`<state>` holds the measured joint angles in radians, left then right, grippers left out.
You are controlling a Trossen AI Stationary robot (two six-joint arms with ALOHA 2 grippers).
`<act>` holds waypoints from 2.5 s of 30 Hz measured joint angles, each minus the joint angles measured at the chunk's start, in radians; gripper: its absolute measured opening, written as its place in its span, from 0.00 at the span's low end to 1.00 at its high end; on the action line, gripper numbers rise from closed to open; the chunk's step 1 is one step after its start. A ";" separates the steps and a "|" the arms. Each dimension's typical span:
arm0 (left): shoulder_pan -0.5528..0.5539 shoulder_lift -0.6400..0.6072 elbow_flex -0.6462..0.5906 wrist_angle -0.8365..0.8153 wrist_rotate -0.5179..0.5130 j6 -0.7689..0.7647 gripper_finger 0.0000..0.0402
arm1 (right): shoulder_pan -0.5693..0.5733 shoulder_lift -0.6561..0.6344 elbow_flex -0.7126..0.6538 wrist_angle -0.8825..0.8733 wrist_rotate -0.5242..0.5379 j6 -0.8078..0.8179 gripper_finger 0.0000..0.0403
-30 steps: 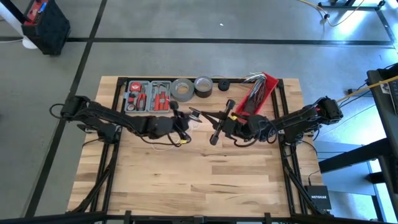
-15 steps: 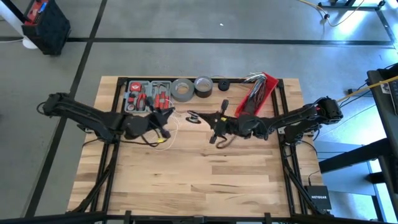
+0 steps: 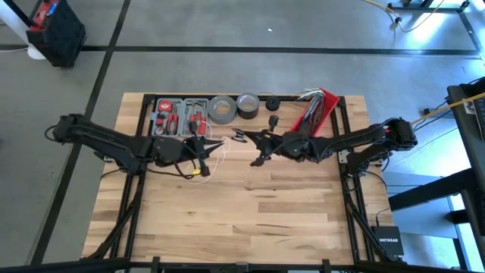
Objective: Coil cords
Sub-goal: Coil the white wire onto the black spool
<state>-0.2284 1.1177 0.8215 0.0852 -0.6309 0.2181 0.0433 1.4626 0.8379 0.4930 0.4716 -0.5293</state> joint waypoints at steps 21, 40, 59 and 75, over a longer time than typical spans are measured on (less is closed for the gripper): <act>0.054 0.210 0.001 0.204 0.026 0.069 0.01 | -0.023 0.165 0.164 0.053 0.020 0.163 0.01; 0.084 0.292 0.001 0.217 0.034 0.084 0.03 | 0.100 0.162 0.217 0.272 0.209 0.049 0.01; 0.112 0.290 0.000 0.185 0.210 0.016 0.26 | 0.129 0.161 0.217 0.278 0.322 -0.059 0.01; 0.154 0.289 0.000 0.121 0.243 0.074 0.02 | 0.141 0.161 0.217 0.296 0.310 -0.078 0.01</act>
<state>-0.0746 1.4071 0.8219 0.2065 -0.3883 0.2924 0.1841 1.6238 1.0546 0.7892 0.7816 -0.6068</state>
